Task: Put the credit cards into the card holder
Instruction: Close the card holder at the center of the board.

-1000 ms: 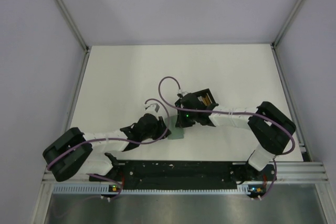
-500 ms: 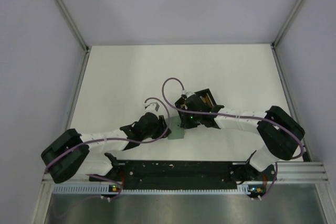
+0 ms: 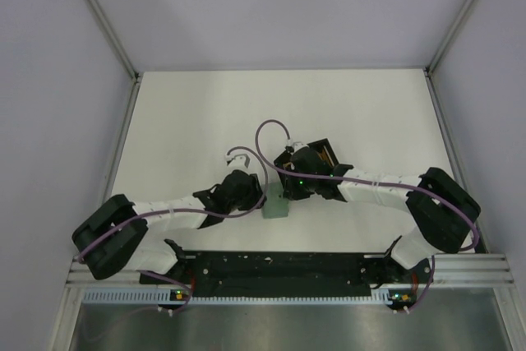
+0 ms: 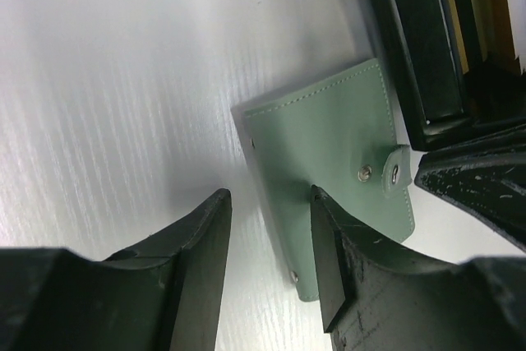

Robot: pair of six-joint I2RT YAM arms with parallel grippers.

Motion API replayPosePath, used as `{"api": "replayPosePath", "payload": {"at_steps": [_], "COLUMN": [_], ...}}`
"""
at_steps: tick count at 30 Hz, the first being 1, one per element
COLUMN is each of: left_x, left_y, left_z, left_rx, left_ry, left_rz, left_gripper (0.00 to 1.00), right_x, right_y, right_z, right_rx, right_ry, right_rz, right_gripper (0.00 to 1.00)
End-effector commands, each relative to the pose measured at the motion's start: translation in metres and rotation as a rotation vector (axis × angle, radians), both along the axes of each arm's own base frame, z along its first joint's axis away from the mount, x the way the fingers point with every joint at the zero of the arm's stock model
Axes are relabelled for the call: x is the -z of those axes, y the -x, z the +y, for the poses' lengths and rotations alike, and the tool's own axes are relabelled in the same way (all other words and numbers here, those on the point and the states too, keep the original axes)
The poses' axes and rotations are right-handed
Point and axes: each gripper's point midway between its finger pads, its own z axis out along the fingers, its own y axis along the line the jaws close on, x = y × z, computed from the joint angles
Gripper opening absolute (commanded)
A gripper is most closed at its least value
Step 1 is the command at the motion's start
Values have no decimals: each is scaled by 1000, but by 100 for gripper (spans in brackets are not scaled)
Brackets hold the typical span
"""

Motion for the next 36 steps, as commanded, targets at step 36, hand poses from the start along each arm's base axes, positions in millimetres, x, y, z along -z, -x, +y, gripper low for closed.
{"api": "replayPosePath", "payload": {"at_steps": [36], "left_x": [29], "left_y": [8], "left_z": [-6], "left_rx": [73], "left_ry": [-39], "left_rz": [69], "left_gripper": [29], "right_x": [22], "right_y": [-14], "right_z": [6], "right_rx": [-8], "right_ry": [59], "right_rz": [28], "right_gripper": [7]}}
